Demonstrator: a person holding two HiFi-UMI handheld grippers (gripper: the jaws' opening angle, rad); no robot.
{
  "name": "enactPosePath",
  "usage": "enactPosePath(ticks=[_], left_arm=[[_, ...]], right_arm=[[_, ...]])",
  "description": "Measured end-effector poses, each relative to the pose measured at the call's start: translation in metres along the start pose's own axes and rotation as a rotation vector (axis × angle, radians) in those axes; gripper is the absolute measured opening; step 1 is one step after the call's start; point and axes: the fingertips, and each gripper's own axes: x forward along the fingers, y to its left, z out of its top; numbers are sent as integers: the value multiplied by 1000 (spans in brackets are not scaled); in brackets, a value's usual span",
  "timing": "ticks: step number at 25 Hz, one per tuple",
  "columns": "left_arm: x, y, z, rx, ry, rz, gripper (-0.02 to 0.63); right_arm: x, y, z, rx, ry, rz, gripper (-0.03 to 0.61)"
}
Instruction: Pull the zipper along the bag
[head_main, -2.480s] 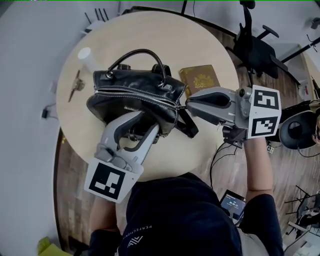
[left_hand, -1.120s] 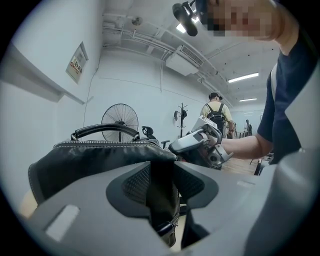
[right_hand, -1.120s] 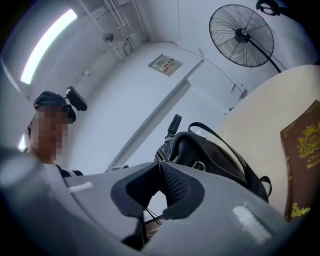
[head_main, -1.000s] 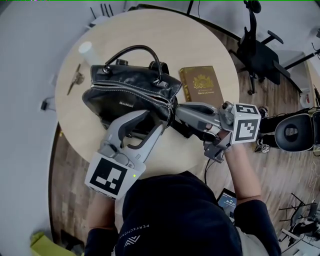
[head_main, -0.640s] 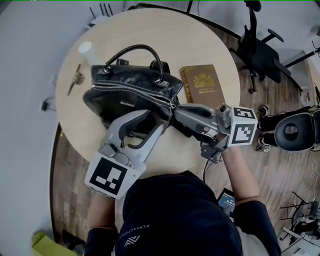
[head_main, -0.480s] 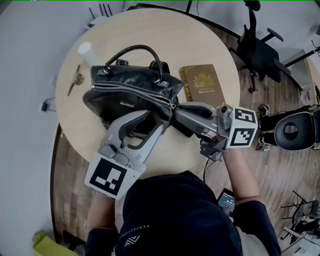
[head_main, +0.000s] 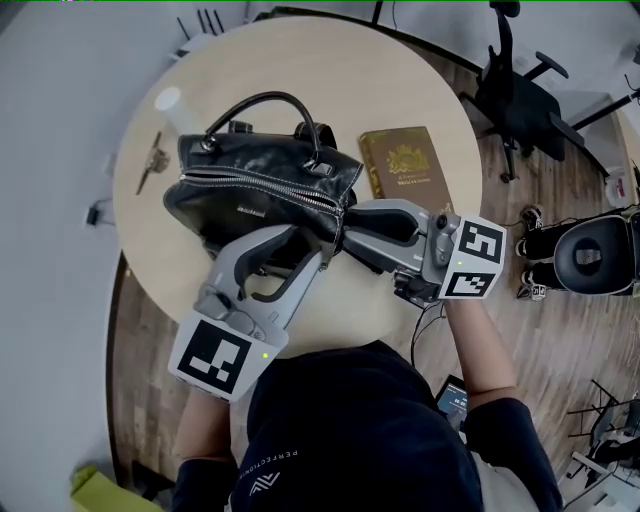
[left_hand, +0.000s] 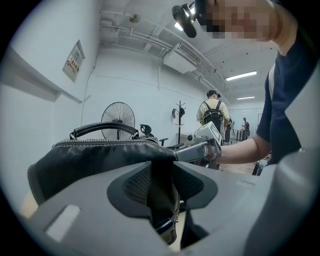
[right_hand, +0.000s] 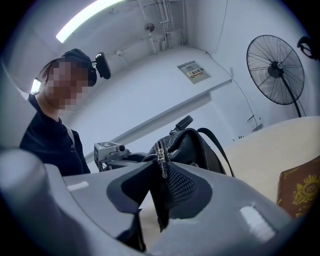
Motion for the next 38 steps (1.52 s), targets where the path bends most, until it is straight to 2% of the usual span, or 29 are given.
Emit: enactPosePath(ticks=[9,14,20,25,31,38], left_arm=[[-1,0,-3,3,15,19,149],[1,1,-4,-1,17,29,146],[0,2,-5,-5,21,33,144],[2,3,-5,-3,20,32,143],[1,2,-6,-5,16,29,141],[1,-3,-1,3,7,15,149]], right_arm=[[10,-3,-1,-60,39,12,86],[15,-2,-2,-52,53,-10,80],[4,-1,-1,-113,56,-68,46],[-3,5,7,-132,42,-76,44],[-3,5,11,-67,22,-80,41],[0,6,15,-60,61,-114,41]])
